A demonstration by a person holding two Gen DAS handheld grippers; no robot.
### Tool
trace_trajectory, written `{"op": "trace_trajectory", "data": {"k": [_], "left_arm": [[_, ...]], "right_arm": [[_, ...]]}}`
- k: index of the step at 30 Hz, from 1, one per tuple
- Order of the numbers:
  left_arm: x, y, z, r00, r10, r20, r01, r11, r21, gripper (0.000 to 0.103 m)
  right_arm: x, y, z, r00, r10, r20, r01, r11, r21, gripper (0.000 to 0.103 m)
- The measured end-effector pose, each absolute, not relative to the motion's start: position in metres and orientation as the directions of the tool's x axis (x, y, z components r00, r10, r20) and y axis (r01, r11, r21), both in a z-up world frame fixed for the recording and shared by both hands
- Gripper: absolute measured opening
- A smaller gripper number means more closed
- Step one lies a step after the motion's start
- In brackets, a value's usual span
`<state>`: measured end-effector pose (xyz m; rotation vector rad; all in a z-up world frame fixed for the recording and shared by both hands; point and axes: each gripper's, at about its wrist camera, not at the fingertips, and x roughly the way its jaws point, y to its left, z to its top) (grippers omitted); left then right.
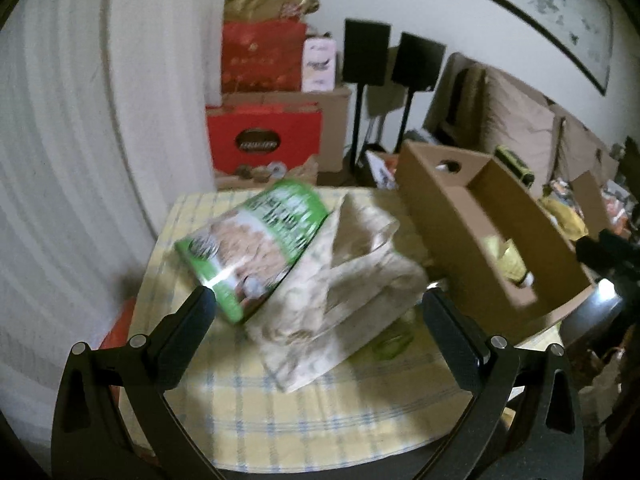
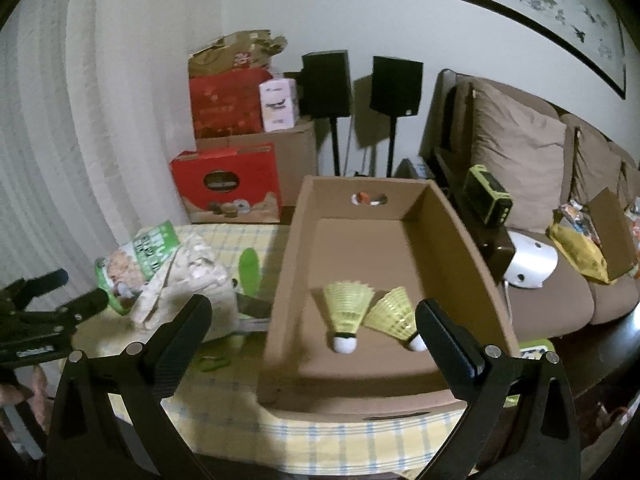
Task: Organize objects
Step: 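Withdraw both grippers from the box back toward the table, then grasp the cream cloth tote bag with the left gripper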
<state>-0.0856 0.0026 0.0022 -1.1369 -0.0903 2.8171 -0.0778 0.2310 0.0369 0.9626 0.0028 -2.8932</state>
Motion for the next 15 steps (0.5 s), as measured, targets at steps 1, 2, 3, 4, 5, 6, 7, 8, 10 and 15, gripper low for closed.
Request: {"op": "trace_trajectory", "data": {"k": [1, 2, 3, 4, 5, 6, 7, 8, 10, 15], "left_arm": [[-0.085, 0.0, -0.004, -0.709, 0.113, -0.696, -0.068, -0.993, -0.092, 0.103], [-0.085, -0.001, -0.008, -0.704, 0.111, -0.702, -0.067, -0.994, -0.09, 0.103], [-0.085, -0.003, -0.014, -0.697, 0.11, -0.708, -0.068, -0.994, -0.087, 0.103], [-0.085, -0.004, -0.019, -0.691, 0.106, -0.715, -0.068, -0.994, -0.082, 0.103], [-0.086, -0.004, -0.024, -0.685, 0.103, -0.721, -0.066, -0.995, -0.079, 0.103], [-0.087, -0.004, -0.028, -0.679, 0.099, -0.727, -0.063, -0.995, -0.077, 0.103], [-0.089, -0.004, -0.033, -0.674, 0.097, -0.732, -0.059, -0.995, -0.078, 0.103], [-0.09, -0.004, -0.036, -0.672, 0.095, -0.734, -0.056, -0.995, -0.078, 0.103], [-0.093, -0.003, -0.04, -0.674, 0.085, -0.733, -0.051, -0.996, -0.069, 0.102], [-0.103, 0.008, -0.039, -0.68, 0.106, -0.726, -0.083, -0.994, -0.068, 0.099]], "right_arm": [[-0.078, 0.228, 0.036, -0.795, -0.092, -0.599, 0.094, -0.995, 0.028, 0.102], [-0.078, 0.224, 0.034, -0.793, -0.097, -0.601, 0.1, -0.995, 0.028, 0.102], [-0.078, 0.221, 0.034, -0.792, -0.101, -0.602, 0.105, -0.994, 0.028, 0.102], [-0.078, 0.22, 0.033, -0.792, -0.104, -0.602, 0.109, -0.994, 0.029, 0.102], [-0.077, 0.217, 0.032, -0.791, -0.112, -0.601, 0.116, -0.993, 0.033, 0.102], [-0.077, 0.216, 0.032, -0.791, -0.118, -0.601, 0.119, -0.992, 0.037, 0.102], [-0.076, 0.214, 0.032, -0.79, -0.125, -0.6, 0.124, -0.991, 0.042, 0.102], [-0.075, 0.212, 0.031, -0.79, -0.132, -0.599, 0.13, -0.99, 0.046, 0.102], [-0.073, 0.207, 0.03, -0.788, -0.139, -0.599, 0.141, -0.989, 0.044, 0.102], [-0.071, 0.204, 0.031, -0.789, -0.142, -0.598, 0.15, -0.988, 0.038, 0.102]]}}
